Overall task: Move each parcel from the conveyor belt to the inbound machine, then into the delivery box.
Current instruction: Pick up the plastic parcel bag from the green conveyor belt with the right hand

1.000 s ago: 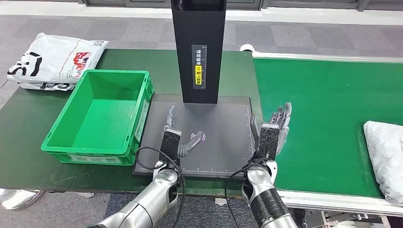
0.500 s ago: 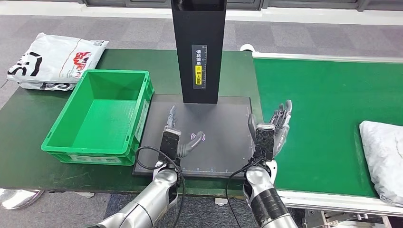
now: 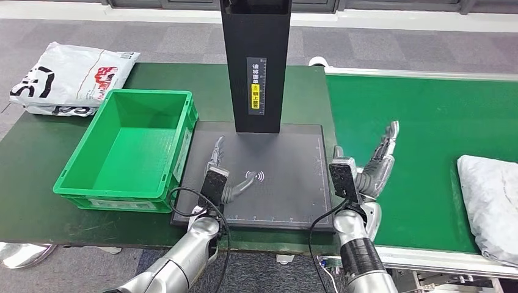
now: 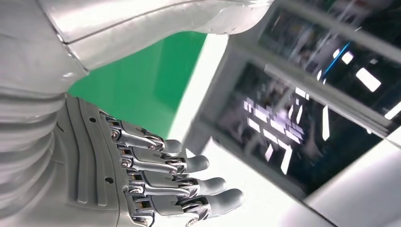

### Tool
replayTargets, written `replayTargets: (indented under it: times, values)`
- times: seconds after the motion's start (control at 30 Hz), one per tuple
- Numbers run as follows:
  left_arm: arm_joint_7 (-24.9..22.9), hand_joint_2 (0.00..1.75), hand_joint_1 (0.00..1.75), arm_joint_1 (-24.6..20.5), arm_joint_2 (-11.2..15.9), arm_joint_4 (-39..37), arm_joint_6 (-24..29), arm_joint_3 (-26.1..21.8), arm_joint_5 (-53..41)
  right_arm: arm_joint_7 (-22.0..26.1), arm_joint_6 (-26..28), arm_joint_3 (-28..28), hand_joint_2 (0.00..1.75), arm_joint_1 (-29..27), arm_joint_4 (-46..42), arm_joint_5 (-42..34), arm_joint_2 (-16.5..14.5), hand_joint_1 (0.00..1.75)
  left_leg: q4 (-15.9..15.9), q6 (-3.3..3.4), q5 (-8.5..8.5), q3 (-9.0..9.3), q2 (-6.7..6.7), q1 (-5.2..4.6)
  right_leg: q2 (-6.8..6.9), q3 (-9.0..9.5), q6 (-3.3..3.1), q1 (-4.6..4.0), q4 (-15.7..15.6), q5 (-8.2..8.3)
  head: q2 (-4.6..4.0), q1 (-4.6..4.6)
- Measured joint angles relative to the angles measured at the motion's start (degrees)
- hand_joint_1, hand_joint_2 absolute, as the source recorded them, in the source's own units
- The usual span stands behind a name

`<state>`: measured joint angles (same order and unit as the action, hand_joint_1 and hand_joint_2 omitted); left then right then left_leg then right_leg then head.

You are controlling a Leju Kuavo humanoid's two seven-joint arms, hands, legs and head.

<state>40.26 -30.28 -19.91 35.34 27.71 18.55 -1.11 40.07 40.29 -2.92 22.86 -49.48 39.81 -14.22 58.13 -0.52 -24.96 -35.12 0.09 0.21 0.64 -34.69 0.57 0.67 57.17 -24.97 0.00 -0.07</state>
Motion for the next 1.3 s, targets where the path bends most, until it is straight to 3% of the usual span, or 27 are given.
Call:
replayTargets:
  times: [0.2,0.3,0.43,0.57,0.8,0.9,0.97,1.03,1.2,1.3]
  values:
    - [0.00,1.75,0.00,0.19,0.81,-0.58,0.52,-0.79,-3.34,-1.20,0.01,-18.46,1.75,-0.07,-3.74,26.77,-1.58,0.00,0.00,0.00,0.00,-0.01,-0.03,-0.01,0.03,0.02,0.00,0.01,-0.01,0.00,0.00,0.00]
    - [0.00,1.75,0.00,0.19,0.98,-0.85,0.60,-1.34,-3.76,-1.52,0.03,-25.47,1.75,-0.16,-5.50,30.05,-2.26,0.00,0.00,0.00,0.00,0.00,-0.04,-0.01,0.04,0.02,0.00,0.01,-0.01,0.00,0.00,0.00]
    - [0.00,1.75,0.00,0.18,1.05,-1.02,0.66,-1.40,-3.93,-1.27,0.03,-30.19,1.75,-0.47,-7.02,31.83,-2.67,0.00,0.00,0.00,0.00,0.02,-0.01,-0.01,0.00,0.01,0.00,0.00,-0.01,0.00,0.00,0.00]
    - [0.00,1.75,0.00,0.19,1.09,-1.17,0.73,-1.48,-4.53,-5.09,0.03,-35.06,1.75,-1.18,-9.15,37.62,-2.74,0.00,0.00,0.00,0.00,0.03,-0.03,0.00,0.03,0.01,0.00,0.00,0.00,-0.01,0.00,0.00]
    - [0.00,1.75,0.00,0.39,1.11,-1.82,1.37,-2.25,-5.50,-19.93,0.03,-39.65,1.75,-4.13,-9.44,44.25,1.69,0.00,0.00,0.02,-0.03,0.01,-0.03,-0.04,0.03,0.02,0.02,0.04,-0.03,-0.02,0.00,0.00]
    - [0.00,1.75,0.00,0.98,1.13,-1.86,1.42,-2.33,-5.75,-31.63,0.02,-39.02,1.75,-6.58,-8.03,47.43,4.63,0.00,0.00,0.06,-0.06,-0.01,-0.11,-0.04,0.12,0.07,0.05,0.04,-0.04,-0.05,0.00,0.01]
    - [0.00,1.75,0.00,1.28,1.16,-1.88,1.40,-2.33,-5.78,-41.31,0.01,-37.42,1.75,-8.05,-5.83,49.04,6.88,0.00,0.00,0.07,-0.07,-0.03,-0.18,-0.04,0.18,0.08,0.08,0.04,-0.03,-0.06,0.00,0.01]
    - [0.00,1.75,0.00,1.33,1.18,-1.92,1.38,-2.33,-5.81,-48.01,0.01,-35.01,1.75,-8.92,-3.18,49.77,9.15,0.00,0.00,0.07,-0.07,-0.02,-0.15,-0.04,0.16,0.07,0.08,0.04,-0.03,-0.06,0.00,0.01]
    - [0.00,1.75,0.00,0.79,1.08,-2.60,1.26,-2.33,-5.73,-59.87,0.01,-28.47,1.75,-8.38,6.13,50.19,14.30,0.00,0.00,0.07,-0.07,0.01,-0.09,-0.04,0.13,0.07,0.08,0.04,-0.02,-0.06,0.00,0.02]
    - [0.00,1.75,0.00,0.09,0.66,-3.41,1.23,-2.33,-5.71,-63.77,0.01,-25.10,1.75,-7.07,11.70,50.16,16.72,0.00,0.00,0.08,-0.05,0.02,-0.09,-0.04,0.14,0.08,0.07,0.04,-0.02,-0.05,0.00,0.01]
